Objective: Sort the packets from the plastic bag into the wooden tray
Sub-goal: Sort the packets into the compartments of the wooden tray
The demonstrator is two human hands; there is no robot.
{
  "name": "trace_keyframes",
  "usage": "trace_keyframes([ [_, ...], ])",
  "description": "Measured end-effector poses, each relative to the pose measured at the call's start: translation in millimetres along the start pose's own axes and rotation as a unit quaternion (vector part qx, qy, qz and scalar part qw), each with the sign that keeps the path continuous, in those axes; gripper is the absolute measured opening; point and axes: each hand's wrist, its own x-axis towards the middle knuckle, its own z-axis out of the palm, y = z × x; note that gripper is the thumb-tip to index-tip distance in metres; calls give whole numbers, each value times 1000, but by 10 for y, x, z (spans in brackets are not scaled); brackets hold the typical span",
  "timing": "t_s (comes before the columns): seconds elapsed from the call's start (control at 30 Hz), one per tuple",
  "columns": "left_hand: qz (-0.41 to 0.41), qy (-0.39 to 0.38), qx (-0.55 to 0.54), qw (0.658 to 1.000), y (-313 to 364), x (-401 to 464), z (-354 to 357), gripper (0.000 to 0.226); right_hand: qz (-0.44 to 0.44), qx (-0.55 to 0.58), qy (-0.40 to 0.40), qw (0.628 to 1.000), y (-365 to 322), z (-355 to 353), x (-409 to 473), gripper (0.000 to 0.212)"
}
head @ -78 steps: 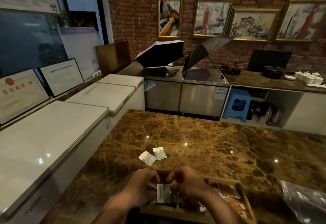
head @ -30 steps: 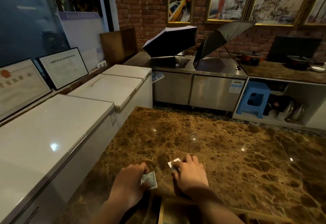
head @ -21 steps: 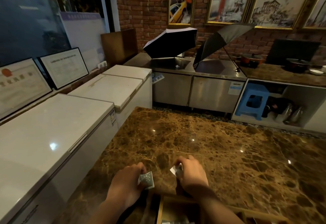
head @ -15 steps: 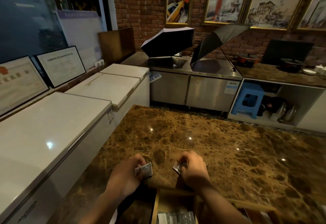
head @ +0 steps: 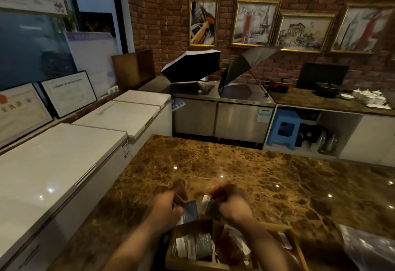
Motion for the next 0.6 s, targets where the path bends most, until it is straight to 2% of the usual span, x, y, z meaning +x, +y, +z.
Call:
trace_keyframes([
  [0.13, 44, -22, 60, 997, 109, -185, 91, 22, -12, -16, 13, 1000, 47, -127, -217, 32],
  [0.3, 9, -54, 78, 995, 130, -373, 170, 20, -18, -3, 24, 1000, 56, -179, -416, 35],
  [0.43, -2, -67, 115, 991, 152, -447, 186, 24, -33, -38, -27, 998, 41, -73, -479, 30],
  [0.6, 38, -32, 190, 980, 187, -493, 196, 26, -41, -25, -33, 998, 16, 96, -528, 35],
])
